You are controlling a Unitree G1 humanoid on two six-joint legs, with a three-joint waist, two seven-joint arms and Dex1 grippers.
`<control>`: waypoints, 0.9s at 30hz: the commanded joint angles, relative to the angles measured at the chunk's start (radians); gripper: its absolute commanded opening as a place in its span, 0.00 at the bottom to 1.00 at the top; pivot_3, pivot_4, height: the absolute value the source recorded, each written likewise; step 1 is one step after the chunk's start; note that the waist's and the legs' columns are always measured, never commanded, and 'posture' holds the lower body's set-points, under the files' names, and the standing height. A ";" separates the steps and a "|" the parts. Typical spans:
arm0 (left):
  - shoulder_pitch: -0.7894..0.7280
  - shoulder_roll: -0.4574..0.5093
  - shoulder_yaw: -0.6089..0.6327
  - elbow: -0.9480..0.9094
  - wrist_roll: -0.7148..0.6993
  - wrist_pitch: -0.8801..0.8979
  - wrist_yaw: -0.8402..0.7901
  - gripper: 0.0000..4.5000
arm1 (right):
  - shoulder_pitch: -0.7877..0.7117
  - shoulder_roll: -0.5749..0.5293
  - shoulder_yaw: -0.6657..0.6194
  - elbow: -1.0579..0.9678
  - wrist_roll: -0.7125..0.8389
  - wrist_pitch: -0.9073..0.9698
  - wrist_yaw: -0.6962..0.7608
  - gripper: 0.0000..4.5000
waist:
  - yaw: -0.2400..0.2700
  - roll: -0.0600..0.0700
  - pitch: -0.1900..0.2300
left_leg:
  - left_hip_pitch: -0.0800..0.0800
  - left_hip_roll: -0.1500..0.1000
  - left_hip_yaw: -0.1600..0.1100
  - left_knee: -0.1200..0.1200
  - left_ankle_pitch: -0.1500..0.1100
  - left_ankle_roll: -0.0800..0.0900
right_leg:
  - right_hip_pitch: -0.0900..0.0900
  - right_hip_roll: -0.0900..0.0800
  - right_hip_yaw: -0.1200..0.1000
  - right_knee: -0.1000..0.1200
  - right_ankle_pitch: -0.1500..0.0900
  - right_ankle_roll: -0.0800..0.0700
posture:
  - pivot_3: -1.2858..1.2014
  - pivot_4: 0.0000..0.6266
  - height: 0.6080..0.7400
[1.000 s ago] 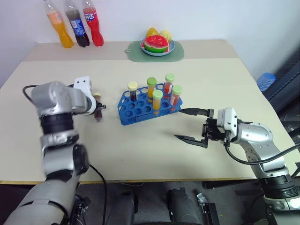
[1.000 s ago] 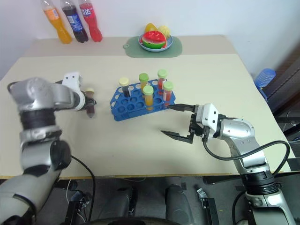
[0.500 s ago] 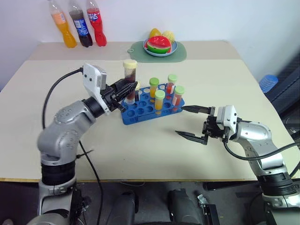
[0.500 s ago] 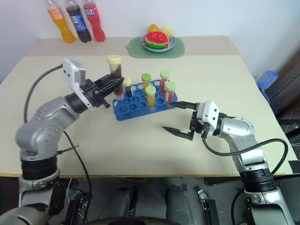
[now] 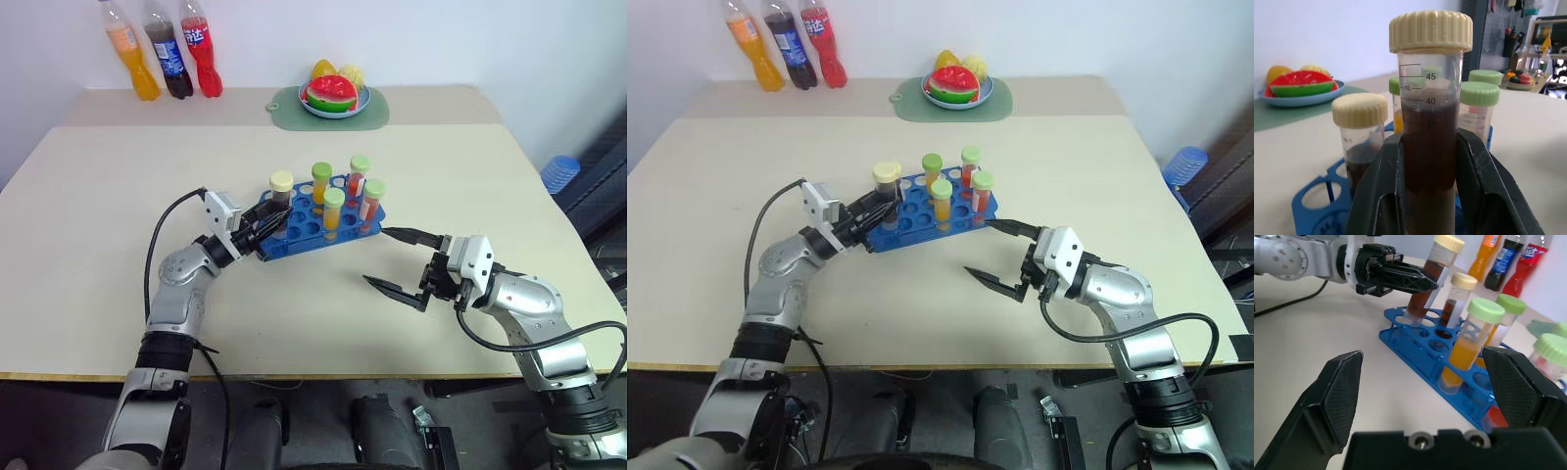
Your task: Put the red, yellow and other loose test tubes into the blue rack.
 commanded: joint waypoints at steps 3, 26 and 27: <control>-0.020 0.004 -0.012 0.043 0.026 -0.065 -0.030 0.18 | 0.017 0.014 -0.016 -0.050 -0.009 -0.026 -0.034 0.95 | 0.000 0.000 0.000 | 0.000 0.000 0.000 0.000 0.000 0.000 | 0.000 0.001 0.000 0.000 0.000 0.000 | 0.52 0.24 1.00; -0.065 -0.037 -0.060 0.170 0.122 -0.157 0.015 0.18 | 0.000 0.013 -0.016 -0.037 -0.018 -0.026 -0.041 0.95 | 0.001 0.000 0.000 | 0.001 0.000 -0.001 0.001 0.000 0.000 | 0.001 0.001 0.000 0.001 0.000 0.000 | 0.52 0.24 1.00; -0.067 -0.037 -0.058 0.179 0.122 -0.161 0.016 0.18 | 0.002 0.012 -0.017 -0.038 -0.018 -0.026 -0.041 0.95 | 0.002 0.000 0.000 | 0.001 0.000 -0.001 0.001 0.000 0.000 | 0.001 0.001 0.000 0.001 0.000 0.000 | 0.52 0.24 1.00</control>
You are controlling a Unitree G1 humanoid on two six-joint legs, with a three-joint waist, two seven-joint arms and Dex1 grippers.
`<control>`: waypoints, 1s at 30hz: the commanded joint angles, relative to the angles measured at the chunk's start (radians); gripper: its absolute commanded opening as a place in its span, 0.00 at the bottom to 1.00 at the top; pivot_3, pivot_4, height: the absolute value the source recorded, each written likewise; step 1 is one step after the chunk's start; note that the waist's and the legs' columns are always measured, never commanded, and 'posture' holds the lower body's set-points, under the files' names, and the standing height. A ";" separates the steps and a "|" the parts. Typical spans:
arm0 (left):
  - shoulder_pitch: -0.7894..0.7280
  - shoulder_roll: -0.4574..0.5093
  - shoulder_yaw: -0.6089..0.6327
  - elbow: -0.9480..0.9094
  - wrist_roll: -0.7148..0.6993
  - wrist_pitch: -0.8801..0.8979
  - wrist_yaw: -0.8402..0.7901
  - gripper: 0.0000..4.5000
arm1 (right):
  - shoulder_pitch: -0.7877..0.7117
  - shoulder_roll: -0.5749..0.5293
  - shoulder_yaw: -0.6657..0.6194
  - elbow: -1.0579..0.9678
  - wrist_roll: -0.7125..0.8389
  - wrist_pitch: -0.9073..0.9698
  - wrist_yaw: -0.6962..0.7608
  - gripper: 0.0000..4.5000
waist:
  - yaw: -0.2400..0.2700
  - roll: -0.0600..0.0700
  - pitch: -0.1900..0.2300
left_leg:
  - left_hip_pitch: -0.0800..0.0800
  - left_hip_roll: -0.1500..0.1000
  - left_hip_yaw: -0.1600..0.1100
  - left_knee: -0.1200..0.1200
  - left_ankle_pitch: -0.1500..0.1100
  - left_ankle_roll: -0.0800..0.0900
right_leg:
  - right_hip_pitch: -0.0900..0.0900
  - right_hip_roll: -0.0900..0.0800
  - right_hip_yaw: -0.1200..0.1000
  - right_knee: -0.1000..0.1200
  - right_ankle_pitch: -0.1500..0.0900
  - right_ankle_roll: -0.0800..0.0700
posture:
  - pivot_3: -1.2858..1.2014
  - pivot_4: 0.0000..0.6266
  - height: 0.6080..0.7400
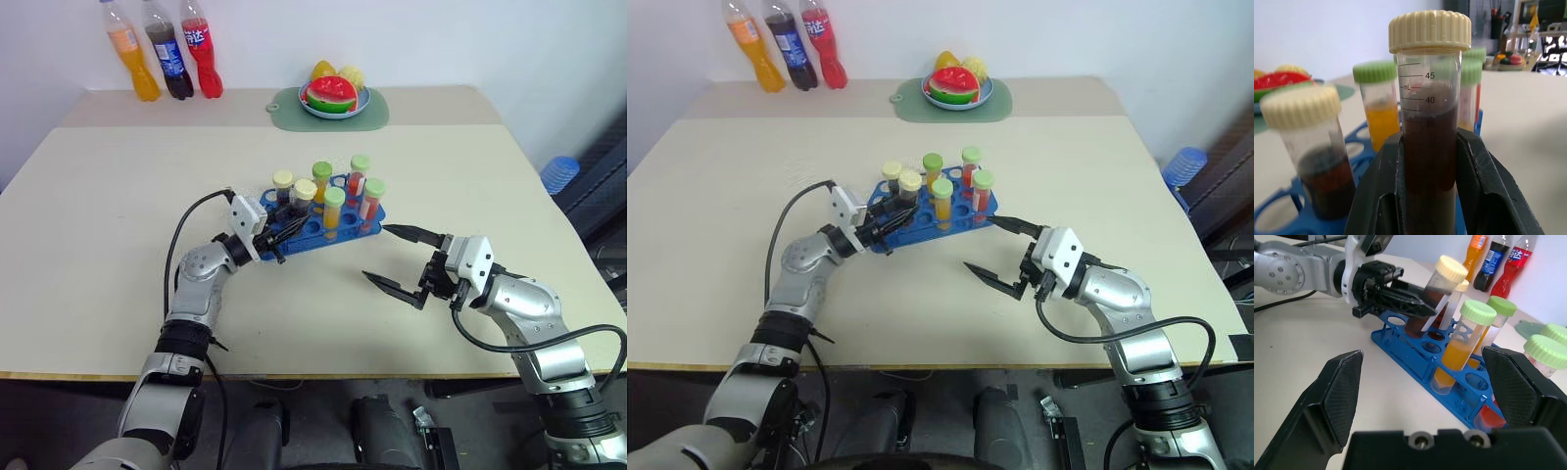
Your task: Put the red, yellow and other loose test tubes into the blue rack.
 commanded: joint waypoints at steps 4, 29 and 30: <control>-0.016 0.008 0.010 0.060 0.014 -0.039 0.011 0.18 | -0.002 0.001 -0.017 -0.034 0.000 -0.018 -0.007 0.95 | 0.000 0.000 0.000 | 0.000 0.000 0.000 0.000 0.000 0.000 | 0.000 0.000 0.000 0.000 0.000 0.000 | 0.52 0.24 1.00; 0.392 0.185 0.122 -0.411 -0.094 0.111 0.044 0.94 | 0.108 -0.030 -0.092 0.016 -0.004 -0.005 -0.033 0.95 | -0.001 0.001 -0.001 | 0.000 0.001 -0.001 0.000 -0.001 0.001 | 0.000 0.000 0.000 0.000 0.000 0.000 | 0.52 0.24 1.00; 0.437 0.214 0.134 -0.446 -0.103 0.132 0.034 0.94 | 0.121 -0.031 -0.104 0.020 -0.003 -0.002 -0.040 0.95 | -0.002 0.001 -0.001 | 0.000 0.001 -0.001 0.000 -0.001 0.001 | 0.000 0.000 0.000 0.000 0.000 0.000 | 0.52 0.24 1.00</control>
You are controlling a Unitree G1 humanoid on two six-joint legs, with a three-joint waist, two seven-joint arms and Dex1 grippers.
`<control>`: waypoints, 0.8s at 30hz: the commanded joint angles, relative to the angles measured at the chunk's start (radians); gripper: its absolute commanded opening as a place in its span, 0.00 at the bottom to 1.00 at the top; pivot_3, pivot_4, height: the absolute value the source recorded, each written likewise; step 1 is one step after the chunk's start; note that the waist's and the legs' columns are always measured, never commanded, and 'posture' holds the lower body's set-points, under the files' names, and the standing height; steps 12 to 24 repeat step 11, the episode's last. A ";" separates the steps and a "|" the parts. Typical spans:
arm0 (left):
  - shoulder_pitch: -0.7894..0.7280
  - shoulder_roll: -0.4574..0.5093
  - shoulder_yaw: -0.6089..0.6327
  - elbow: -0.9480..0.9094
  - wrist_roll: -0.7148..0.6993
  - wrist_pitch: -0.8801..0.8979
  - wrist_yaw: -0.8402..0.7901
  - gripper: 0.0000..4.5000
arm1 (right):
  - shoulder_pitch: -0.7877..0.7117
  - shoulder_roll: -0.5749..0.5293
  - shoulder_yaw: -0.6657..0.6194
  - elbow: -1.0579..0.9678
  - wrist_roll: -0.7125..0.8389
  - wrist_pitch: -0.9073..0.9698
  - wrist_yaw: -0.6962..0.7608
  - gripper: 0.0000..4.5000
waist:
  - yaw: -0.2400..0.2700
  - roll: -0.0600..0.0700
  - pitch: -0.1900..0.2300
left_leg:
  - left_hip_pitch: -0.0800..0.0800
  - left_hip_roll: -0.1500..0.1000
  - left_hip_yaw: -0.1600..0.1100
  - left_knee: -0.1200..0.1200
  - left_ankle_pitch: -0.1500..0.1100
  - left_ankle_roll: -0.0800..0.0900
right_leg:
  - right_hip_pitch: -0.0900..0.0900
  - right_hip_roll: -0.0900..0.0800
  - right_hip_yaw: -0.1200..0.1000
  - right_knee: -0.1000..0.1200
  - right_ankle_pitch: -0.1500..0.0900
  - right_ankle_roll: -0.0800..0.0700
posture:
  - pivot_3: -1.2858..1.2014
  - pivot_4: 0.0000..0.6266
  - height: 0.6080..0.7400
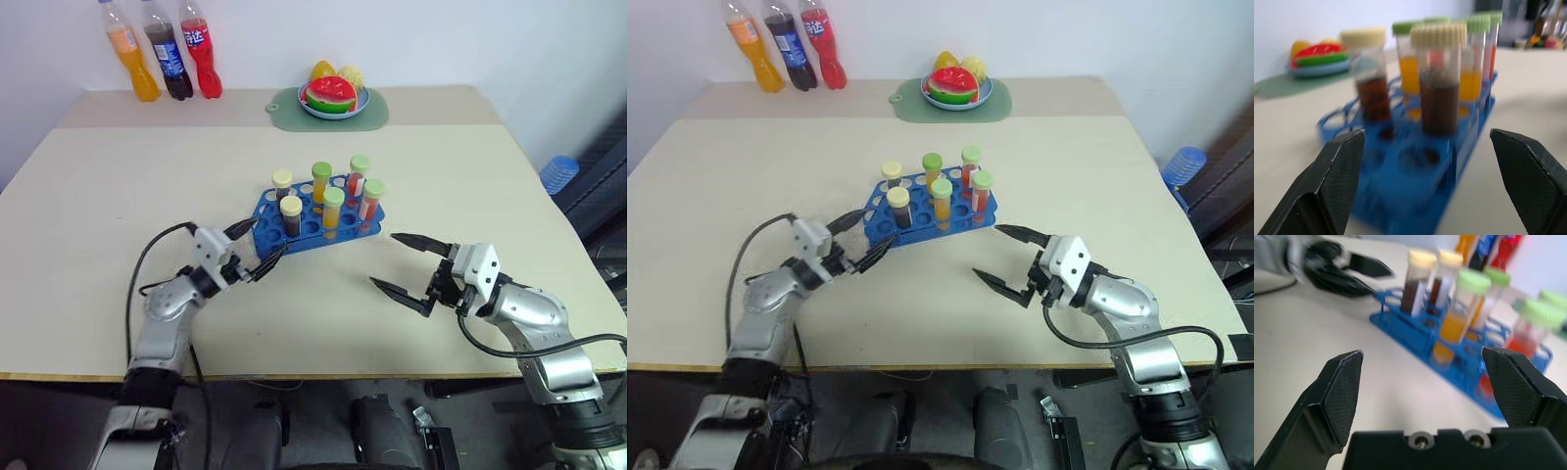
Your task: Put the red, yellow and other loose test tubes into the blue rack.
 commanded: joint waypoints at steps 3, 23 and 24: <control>0.182 0.124 0.095 -0.213 -0.113 0.130 -0.046 0.94 | 0.063 -0.013 -0.087 -0.022 0.014 0.028 -0.049 0.95 | -0.002 0.001 -0.001 | 0.001 0.001 0.000 -0.002 0.000 0.000 | 0.000 0.000 0.001 0.000 0.000 0.000 | 0.52 0.24 1.00; 0.262 0.201 0.142 -0.350 -0.168 0.257 -0.043 0.94 | 0.102 -0.012 -0.149 -0.035 0.056 0.113 -0.073 0.95 | 0.001 0.001 -0.001 | 0.001 0.001 0.000 -0.001 0.000 0.000 | 0.002 -0.001 -0.001 -0.001 0.000 0.000 | 0.52 0.24 1.00; 0.262 0.201 0.142 -0.350 -0.168 0.257 -0.043 0.94 | 0.102 -0.012 -0.149 -0.035 0.056 0.113 -0.073 0.95 | 0.001 0.001 -0.001 | 0.001 0.001 0.000 -0.001 0.000 0.000 | 0.002 -0.001 -0.001 -0.001 0.000 0.000 | 0.52 0.24 1.00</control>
